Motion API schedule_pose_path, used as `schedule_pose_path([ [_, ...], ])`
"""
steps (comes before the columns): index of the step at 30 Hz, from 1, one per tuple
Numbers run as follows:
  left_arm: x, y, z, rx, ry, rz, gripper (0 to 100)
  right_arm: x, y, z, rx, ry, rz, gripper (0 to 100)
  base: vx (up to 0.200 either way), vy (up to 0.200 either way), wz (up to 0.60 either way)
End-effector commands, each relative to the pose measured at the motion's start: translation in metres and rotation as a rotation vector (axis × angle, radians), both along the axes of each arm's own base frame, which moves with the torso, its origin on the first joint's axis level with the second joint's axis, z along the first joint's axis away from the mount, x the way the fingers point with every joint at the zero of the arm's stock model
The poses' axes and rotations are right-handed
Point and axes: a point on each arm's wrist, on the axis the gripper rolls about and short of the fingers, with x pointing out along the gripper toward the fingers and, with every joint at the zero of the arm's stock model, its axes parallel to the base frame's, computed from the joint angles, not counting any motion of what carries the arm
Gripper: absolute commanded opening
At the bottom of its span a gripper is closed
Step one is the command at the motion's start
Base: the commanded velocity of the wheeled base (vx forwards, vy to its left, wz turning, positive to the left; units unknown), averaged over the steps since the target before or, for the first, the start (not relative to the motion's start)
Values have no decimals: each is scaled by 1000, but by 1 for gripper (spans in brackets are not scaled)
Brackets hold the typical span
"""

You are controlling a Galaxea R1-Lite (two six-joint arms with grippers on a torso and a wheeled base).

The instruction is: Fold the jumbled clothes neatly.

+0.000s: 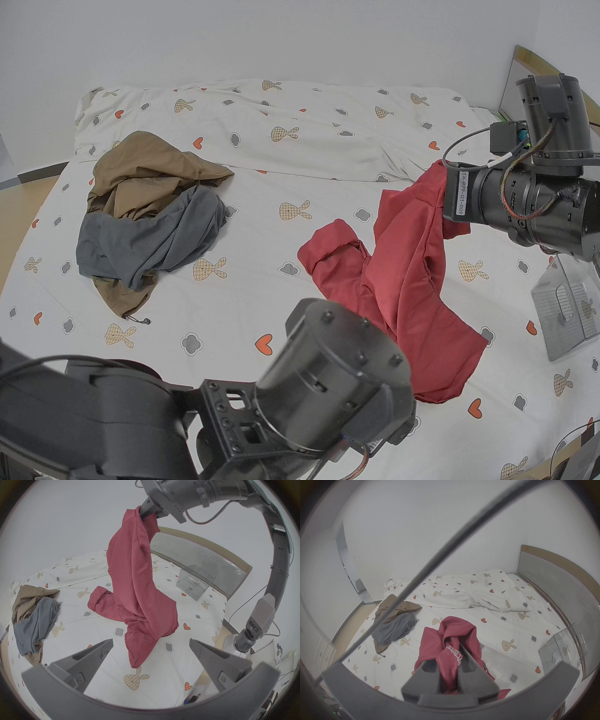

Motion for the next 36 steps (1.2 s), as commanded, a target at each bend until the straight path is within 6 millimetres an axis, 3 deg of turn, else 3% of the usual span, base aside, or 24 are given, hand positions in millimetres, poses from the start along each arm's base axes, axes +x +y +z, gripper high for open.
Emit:
schedule_pose_path([
  [1,-6,5,8,-22,-10,-9,100,3,-2,-1,-4,3,-13,0,0,-200,0],
  [17,-14,-5,4,-12,-9,-46,100,6,-5,3,6,-8,-30,0,0,-175,0],
  [23,-16,-30,0,-16,-9,-65,100,15,4,1,6,-5,-31,0,0,0,0],
  [28,-8,-68,-8,-28,22,-53,100,21,13,1,7,-5,-24,0,0,0,0],
  [33,-2,-88,-12,-17,76,6,100,23,15,0,9,-4,-26,0,0,0,0],
  [36,5,-100,-26,19,74,91,100,23,15,0,6,-7,-46,0,0,0,0],
])
